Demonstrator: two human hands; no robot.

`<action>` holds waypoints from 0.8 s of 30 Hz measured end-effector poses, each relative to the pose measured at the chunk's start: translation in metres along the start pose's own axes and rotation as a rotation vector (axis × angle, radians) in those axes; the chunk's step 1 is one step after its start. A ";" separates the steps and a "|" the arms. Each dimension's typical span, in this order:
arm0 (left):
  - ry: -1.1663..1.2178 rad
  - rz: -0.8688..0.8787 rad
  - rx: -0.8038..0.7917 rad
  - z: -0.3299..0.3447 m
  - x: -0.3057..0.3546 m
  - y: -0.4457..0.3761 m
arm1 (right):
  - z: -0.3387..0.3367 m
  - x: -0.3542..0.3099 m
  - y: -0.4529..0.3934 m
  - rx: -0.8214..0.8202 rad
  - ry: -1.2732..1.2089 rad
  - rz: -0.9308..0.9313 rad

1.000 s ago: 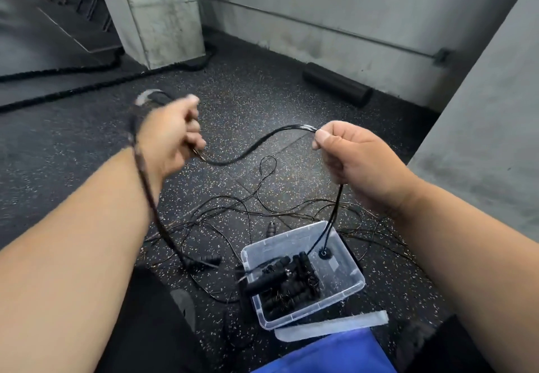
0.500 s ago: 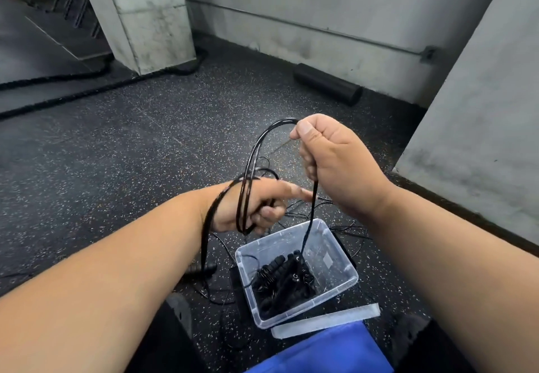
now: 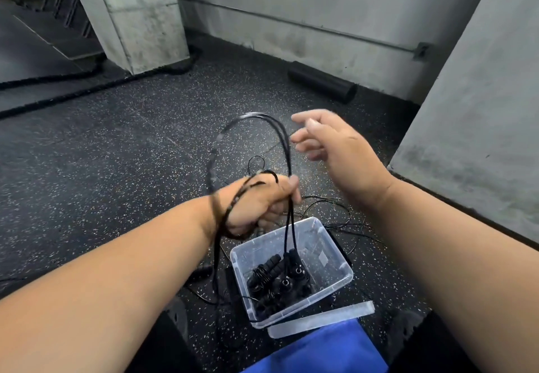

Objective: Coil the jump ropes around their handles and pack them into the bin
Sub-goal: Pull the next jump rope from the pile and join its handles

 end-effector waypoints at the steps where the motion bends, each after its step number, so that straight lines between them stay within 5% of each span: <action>1: 0.098 0.029 0.030 -0.004 0.008 0.002 | -0.001 0.019 -0.002 -0.065 -0.082 0.075; 4: 0.319 0.099 0.086 -0.016 0.026 0.009 | 0.021 0.070 0.009 -0.456 -0.243 0.254; 6: 0.437 0.143 0.121 -0.023 0.038 0.014 | 0.047 0.087 0.031 -0.752 -0.157 0.297; 8: 0.537 0.183 0.143 -0.029 0.045 0.019 | 0.068 0.102 0.048 -0.862 0.009 0.350; 14: 0.710 0.247 0.153 -0.028 0.056 0.038 | 0.093 0.129 0.057 -0.551 -0.115 0.436; 24: 0.915 0.445 0.123 -0.036 0.070 0.070 | 0.095 0.123 0.066 -0.461 -0.119 0.431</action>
Point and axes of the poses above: each hand's wrist, its own y-axis away from the middle knuckle, its own z-axis out of the palm, x = y × z, the point moved 6 cm from there along -y, towards the middle knuckle, and after that the axes turned 9 degrees about -x, right-handed, at the moved point
